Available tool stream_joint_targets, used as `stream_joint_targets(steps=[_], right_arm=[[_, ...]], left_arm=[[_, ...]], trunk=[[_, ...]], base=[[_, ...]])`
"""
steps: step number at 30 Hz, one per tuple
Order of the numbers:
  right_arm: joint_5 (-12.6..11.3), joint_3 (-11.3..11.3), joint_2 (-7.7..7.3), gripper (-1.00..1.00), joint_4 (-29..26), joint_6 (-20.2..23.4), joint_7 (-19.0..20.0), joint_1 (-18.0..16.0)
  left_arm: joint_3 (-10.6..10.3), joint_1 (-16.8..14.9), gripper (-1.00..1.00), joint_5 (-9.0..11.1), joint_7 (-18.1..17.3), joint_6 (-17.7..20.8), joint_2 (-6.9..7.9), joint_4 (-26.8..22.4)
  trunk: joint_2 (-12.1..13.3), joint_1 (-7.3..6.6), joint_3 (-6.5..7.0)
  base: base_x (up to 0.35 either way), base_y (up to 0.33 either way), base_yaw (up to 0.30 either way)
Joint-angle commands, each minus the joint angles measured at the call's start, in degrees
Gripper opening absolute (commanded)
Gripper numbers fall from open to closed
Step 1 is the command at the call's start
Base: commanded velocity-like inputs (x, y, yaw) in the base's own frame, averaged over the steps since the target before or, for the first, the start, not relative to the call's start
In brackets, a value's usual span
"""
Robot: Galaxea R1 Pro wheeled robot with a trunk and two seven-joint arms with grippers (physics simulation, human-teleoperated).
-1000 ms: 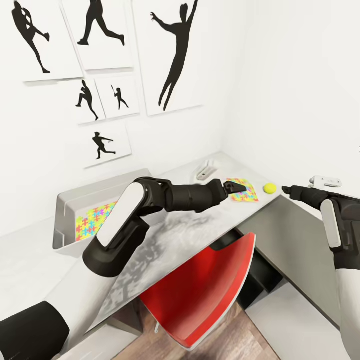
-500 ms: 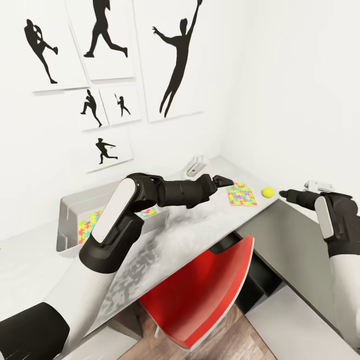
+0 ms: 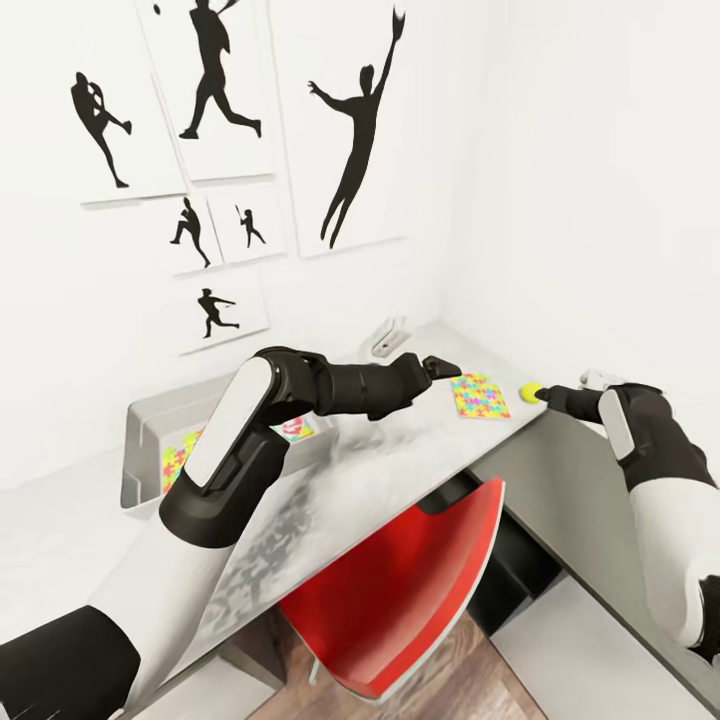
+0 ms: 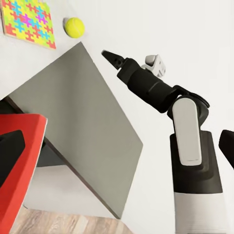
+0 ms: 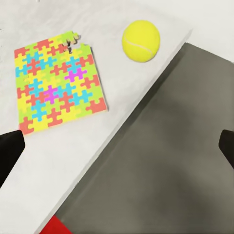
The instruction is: Put all the toys in the child's room - the three board games (two on the bed and one on the table), the two jigsaw puzzles on the table, and the tennis ball on the table - inside the toy box on the table in the child's room.
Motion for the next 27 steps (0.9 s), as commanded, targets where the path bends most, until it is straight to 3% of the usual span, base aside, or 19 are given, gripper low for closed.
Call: stream_joint_targets(steps=[1, 8, 16, 25, 27], right_arm=[[-0.2, -0.1, 0.01, 1.00, 0.2, 0.1, 0.0, -0.1], [-0.3, 0.0, 0.06, 1.00, 1.0, -0.3, 0.0, -0.5], [-0.4, -0.1, 0.10, 1.00, 2.9, -0.3, -1.3, -1.3], [-0.6, -0.1, 2.39, 1.00, 8.5, -2.0, -4.5, -3.5], [-0.4, 0.0, 4.02, 1.00, 8.9, -2.4, -4.7, -3.6]], left_arm=[[0.0, 0.1, 1.00, 0.4, 0.4, 0.1, -0.03, -0.1], [-0.2, 0.6, 1.00, 0.4, 0.2, 0.1, 0.07, 0.1], [-0.4, 0.6, 1.00, 0.3, 0.5, 0.1, 0.11, 0.2], [-0.3, 1.1, 1.00, 0.3, 0.6, 0.1, 0.23, 0.2], [0.0, 1.7, 1.00, 0.3, 0.6, 0.1, 0.22, 0.2]], trunk=[[-0.1, 0.02, 0.02], [-0.1, 0.02, 0.67], [-0.1, 0.02, 1.42], [-0.1, 0.02, 2.01], [-0.1, 0.02, 2.04]], base=[[0.000, 0.000, 0.000], [0.013, -0.025, 0.000], [0.179, -0.216, 0.000], [0.261, -0.211, 0.000], [0.179, -0.071, 0.000]])
